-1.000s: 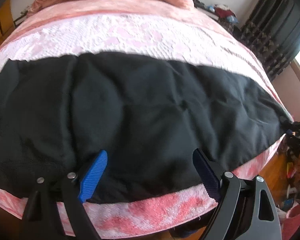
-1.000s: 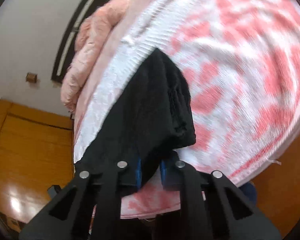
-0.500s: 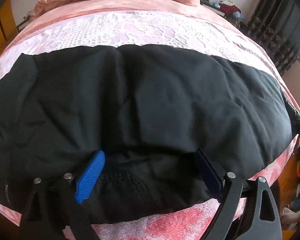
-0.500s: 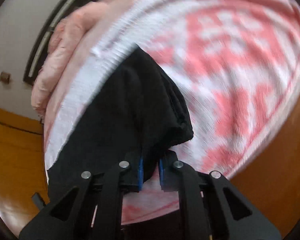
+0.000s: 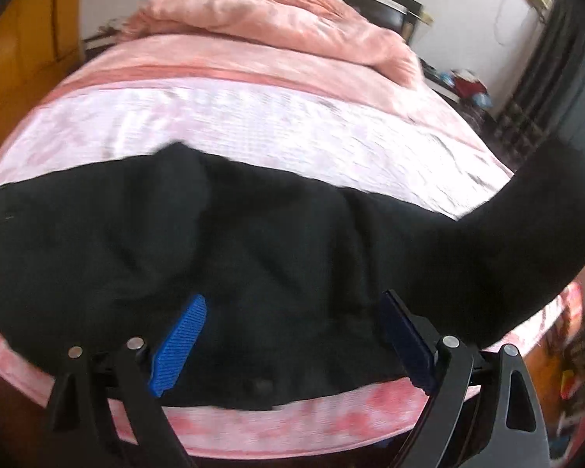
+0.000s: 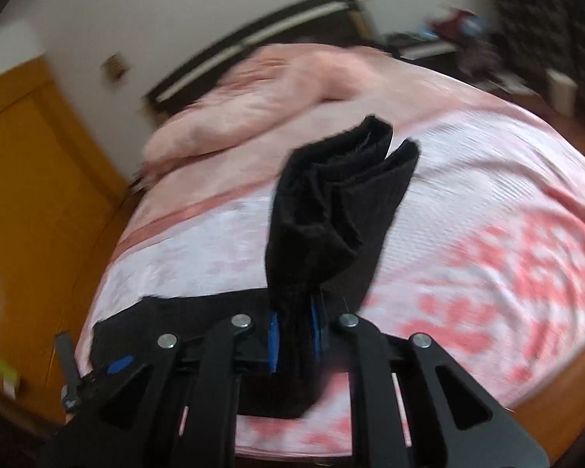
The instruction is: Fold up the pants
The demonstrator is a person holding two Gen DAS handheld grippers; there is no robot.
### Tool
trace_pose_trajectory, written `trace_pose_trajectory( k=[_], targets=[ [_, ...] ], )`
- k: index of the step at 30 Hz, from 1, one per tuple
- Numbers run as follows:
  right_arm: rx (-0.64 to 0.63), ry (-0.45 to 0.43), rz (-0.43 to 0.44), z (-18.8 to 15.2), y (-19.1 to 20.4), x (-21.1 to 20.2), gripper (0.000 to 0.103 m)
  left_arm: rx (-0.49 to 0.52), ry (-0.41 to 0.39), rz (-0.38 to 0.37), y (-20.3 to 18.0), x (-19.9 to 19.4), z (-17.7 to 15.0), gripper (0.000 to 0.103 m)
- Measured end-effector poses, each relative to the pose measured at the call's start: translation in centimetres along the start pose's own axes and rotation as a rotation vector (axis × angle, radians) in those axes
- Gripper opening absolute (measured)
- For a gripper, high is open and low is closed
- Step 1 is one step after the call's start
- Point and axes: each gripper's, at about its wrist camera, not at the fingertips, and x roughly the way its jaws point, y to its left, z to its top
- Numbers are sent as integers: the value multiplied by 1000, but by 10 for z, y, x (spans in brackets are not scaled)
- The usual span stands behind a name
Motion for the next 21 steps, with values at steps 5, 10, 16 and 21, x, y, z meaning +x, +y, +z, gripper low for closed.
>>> trace_pose_trajectory(
  k=[5,10,16,21],
  targets=[
    [-134,75,77,-7,78,38,12,-101,-17,62,57,-18,-9,91],
    [-214,175,109,-30,131,82,12,-173,-34,107,99,-33,-17,91],
    [-286,310,122,-75,174,127,12,-242,-52,130,138,-45,-28,91],
    [-342,411,140,-108,197,162,12,-286,-62,138,160,-50,-32,91]
  ],
)
